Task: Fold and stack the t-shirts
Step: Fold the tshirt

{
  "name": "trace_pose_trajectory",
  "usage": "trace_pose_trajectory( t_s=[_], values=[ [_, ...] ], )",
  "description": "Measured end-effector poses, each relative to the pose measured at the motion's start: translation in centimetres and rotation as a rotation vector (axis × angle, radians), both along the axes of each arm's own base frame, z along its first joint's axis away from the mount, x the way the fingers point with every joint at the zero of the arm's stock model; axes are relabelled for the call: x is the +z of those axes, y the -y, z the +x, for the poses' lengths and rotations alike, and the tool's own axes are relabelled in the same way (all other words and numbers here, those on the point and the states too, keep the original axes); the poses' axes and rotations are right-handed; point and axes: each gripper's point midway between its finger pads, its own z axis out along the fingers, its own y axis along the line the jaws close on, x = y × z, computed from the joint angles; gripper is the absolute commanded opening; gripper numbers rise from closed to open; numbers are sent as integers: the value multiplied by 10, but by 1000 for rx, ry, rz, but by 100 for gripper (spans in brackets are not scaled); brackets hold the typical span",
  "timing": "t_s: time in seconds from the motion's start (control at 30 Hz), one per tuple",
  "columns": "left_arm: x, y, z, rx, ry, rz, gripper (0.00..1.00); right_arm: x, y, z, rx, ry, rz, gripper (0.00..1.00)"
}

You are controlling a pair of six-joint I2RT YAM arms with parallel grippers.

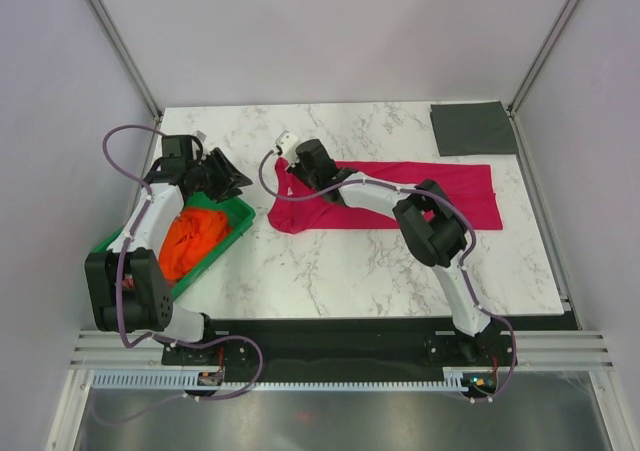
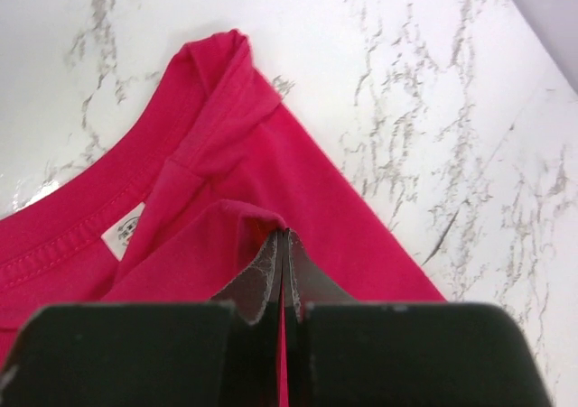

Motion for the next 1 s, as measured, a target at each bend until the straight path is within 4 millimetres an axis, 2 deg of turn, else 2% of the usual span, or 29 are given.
trace_pose_trajectory(
  t_s=[0.13, 0.47, 0.7, 0.87, 1.0],
  values=[
    [-4, -1, -1, 6, -8, 6, 52, 10, 9, 10, -50, 13, 40, 0],
    [-5, 0, -2, 4, -11, 10, 52, 14, 35, 29, -168, 10, 90, 0],
    [-6, 6, -3, -12, -12, 14, 52, 27, 37, 40, -210, 19, 136, 0],
    [-7, 10, -4, -20, -12, 26, 52, 20, 41, 46, -240, 5, 144, 0],
    [-8, 23, -7, -52, -12, 37, 52, 8, 48, 48, -266, -17, 134, 0]
  ],
)
